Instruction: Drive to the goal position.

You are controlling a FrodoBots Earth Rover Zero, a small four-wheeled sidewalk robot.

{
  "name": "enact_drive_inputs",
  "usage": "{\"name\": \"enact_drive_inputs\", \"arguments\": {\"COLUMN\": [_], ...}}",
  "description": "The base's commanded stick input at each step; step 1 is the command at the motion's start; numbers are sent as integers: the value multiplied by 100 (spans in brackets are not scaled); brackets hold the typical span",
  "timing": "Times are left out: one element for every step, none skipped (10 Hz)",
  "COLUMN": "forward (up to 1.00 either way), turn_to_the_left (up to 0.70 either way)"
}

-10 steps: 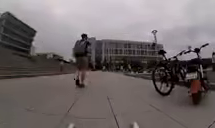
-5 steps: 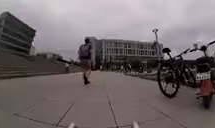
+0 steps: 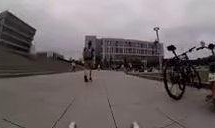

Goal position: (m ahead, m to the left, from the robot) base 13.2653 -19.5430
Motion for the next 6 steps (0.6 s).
{"name": "enact_drive_inputs", "arguments": {"forward": [45,45,45,45,45,45], "turn_to_the_left": [0,0,0,0,0,0]}}
